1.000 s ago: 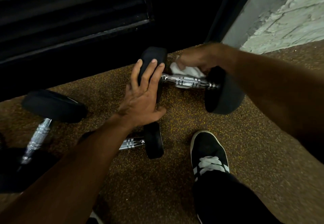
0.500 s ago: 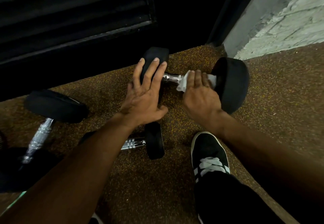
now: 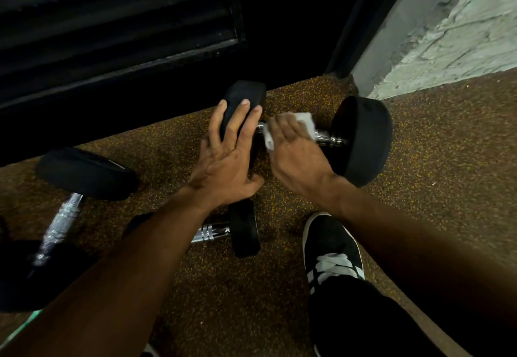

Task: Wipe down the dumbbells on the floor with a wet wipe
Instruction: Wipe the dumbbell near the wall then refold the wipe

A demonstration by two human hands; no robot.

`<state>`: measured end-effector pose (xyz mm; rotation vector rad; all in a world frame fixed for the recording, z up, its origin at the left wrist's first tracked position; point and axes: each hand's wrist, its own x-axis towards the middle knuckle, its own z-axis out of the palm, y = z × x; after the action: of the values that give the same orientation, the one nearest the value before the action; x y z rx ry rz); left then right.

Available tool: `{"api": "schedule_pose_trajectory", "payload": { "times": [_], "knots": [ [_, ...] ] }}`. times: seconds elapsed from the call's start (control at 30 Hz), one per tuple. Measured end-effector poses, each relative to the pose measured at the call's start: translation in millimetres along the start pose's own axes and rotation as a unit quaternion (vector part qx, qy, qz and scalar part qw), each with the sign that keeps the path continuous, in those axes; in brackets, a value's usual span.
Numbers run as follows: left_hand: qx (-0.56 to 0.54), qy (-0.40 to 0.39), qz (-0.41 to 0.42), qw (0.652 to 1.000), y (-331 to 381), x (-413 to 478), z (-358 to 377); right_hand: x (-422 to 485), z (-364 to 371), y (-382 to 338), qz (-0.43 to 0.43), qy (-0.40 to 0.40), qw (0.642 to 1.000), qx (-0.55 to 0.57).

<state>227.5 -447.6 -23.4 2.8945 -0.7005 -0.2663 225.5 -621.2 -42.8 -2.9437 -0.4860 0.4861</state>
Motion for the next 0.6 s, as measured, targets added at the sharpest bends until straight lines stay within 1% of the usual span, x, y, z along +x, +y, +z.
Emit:
{"api": "schedule_pose_trajectory", "payload": {
  "times": [0.07, 0.2, 0.27, 0.33, 0.37, 0.4, 0.43, 0.5, 0.53, 0.6],
  "knots": [
    [0.003, 0.004, 0.001, 1.000, 0, 0, 0, -3, -2, 3, -0.046, 0.016, 0.999, -0.006],
    [0.000, -0.003, -0.002, 1.000, 1, 0, 0, -1, -11, 12, 0.002, 0.027, 1.000, 0.014],
    [-0.006, -0.008, -0.004, 1.000, 2, -1, -1, 10, -25, 7, -0.040, 0.038, 0.998, 0.006],
    [0.000, -0.007, -0.002, 1.000, 2, -3, -2, 22, -44, 6, -0.080, -0.013, 0.997, 0.012],
    [0.005, -0.006, -0.002, 1.000, 2, -4, -1, 27, -55, 8, -0.071, -0.055, 0.995, 0.038],
    [0.011, -0.007, -0.003, 1.000, 2, -5, -1, 33, -64, 11, -0.050, -0.089, 0.993, 0.063],
    [0.014, -0.008, -0.002, 1.000, 2, -7, -1, 40, -71, 16, -0.006, -0.131, 0.985, 0.115],
    [0.019, -0.004, 0.004, 1.000, 3, -12, 1, 49, -80, 26, 0.068, -0.183, 0.949, 0.247],
    [0.020, 0.008, 0.005, 1.000, 4, -15, 1, 51, -84, 28, 0.088, -0.200, 0.936, 0.275],
    [0.013, 0.049, -0.001, 0.999, 4, -17, -4, 51, -89, 26, 0.087, -0.204, 0.937, 0.271]
  ]
}}
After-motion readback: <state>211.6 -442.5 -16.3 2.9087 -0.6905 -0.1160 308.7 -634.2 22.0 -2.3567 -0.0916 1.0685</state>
